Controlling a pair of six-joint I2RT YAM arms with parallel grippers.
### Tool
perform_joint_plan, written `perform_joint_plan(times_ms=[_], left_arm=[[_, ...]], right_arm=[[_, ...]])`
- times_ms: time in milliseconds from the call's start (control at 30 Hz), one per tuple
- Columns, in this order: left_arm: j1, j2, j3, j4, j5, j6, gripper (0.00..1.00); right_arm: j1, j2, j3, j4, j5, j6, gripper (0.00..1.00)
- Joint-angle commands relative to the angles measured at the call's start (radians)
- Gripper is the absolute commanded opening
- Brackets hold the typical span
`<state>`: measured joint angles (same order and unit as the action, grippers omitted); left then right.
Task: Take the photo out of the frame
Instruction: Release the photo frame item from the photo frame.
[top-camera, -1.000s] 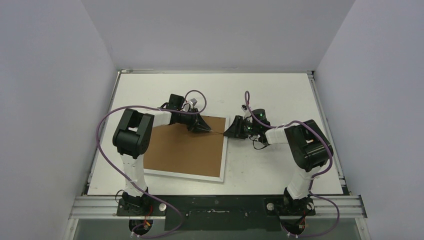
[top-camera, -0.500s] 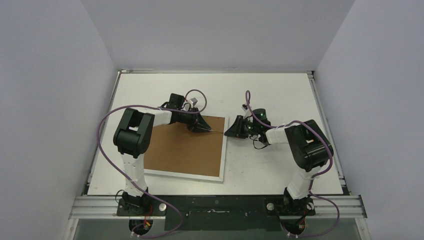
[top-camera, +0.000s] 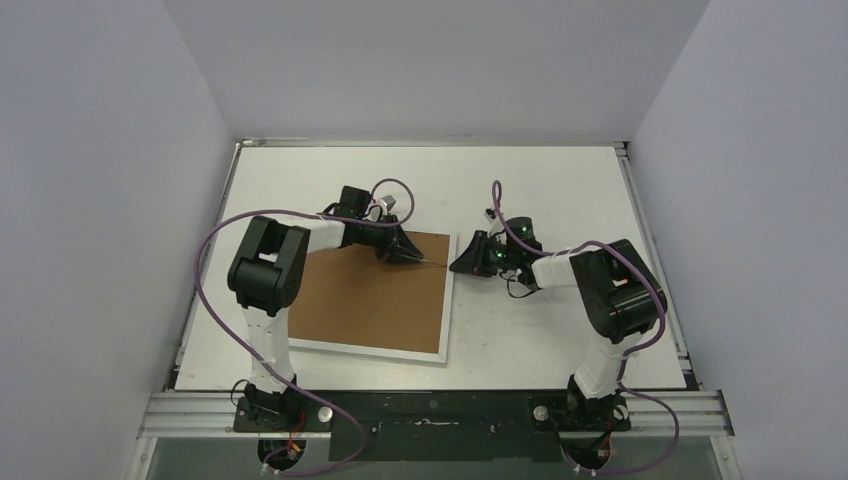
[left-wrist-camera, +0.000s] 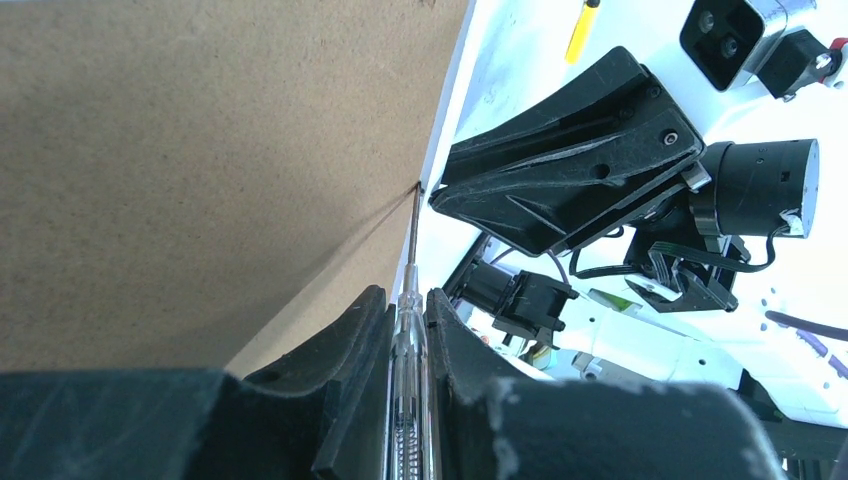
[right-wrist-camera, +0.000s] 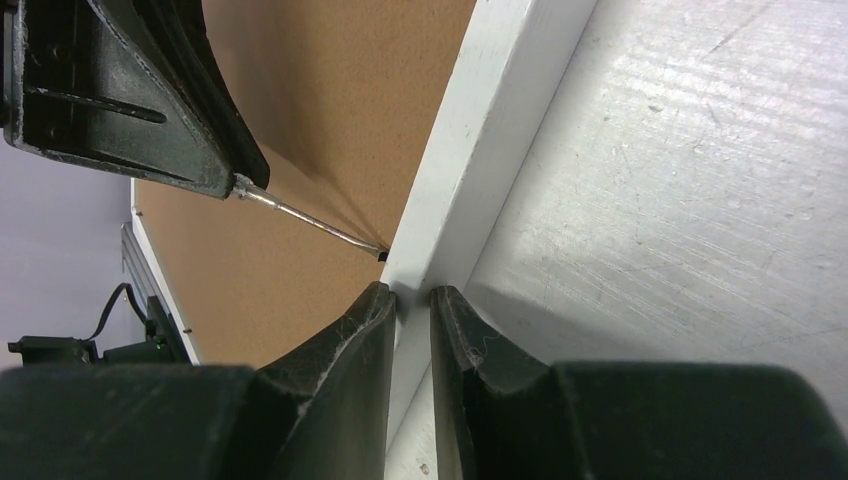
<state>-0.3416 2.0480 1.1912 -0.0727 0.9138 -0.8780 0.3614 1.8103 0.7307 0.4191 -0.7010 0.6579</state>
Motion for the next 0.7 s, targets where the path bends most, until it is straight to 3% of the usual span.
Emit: perform_joint_plan(times_ms=[0, 667], left_arm=[[-0.081, -0.021, 0.034, 0.039, -0.033, -0.024, 0.00], [-0.288, -0.108, 0.202, -0.156, -0.251, -0.060, 0.00]], right_arm=[[0.020, 0.014, 0.025, 0.049, -0.016, -0.007, 0.12], [0.038, 0.004, 0.029, 0.038, -0.004, -0.010, 0.09]])
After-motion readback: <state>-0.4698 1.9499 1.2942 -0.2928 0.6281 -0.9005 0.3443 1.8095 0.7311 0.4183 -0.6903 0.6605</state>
